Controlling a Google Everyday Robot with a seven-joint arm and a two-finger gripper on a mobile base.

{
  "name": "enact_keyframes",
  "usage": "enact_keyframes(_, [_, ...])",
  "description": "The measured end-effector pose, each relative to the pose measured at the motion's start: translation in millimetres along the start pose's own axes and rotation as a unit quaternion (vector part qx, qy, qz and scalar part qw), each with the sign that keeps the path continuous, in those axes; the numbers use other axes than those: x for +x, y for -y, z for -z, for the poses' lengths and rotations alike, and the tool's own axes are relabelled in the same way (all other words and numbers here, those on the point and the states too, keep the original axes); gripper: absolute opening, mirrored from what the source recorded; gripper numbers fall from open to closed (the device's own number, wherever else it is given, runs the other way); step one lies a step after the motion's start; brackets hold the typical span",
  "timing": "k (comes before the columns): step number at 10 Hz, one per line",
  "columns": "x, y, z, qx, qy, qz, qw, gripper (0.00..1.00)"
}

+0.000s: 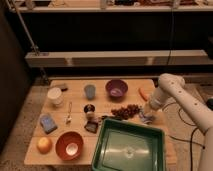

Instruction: Wipe table surface with towel

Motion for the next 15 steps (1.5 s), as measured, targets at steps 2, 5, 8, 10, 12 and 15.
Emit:
enact_keyframes(2, [17.9, -8.1, 10.4, 0.0, -0.008, -0.009, 0.9999, 0.0])
enact_keyframes(5, [49.7, -6.7, 45.3, 0.019, -0.026, -0.031, 0.999, 0.0])
enact_keyframes(8, [58.9, 18.6, 65.0, 0.037, -0.044, -0.042, 0.9975, 0.0])
enact_keyframes(10, [62.4, 41.3, 76.8, 0.054, -0.049, -0.05, 0.9961, 0.0])
enact_keyframes(12, [54.2, 59.2, 79.3, 0.062, -0.048, -0.049, 0.9957, 0.0])
enact_keyframes(15, [22.5, 75.2, 65.4, 0.057, -0.037, -0.036, 0.997, 0.0])
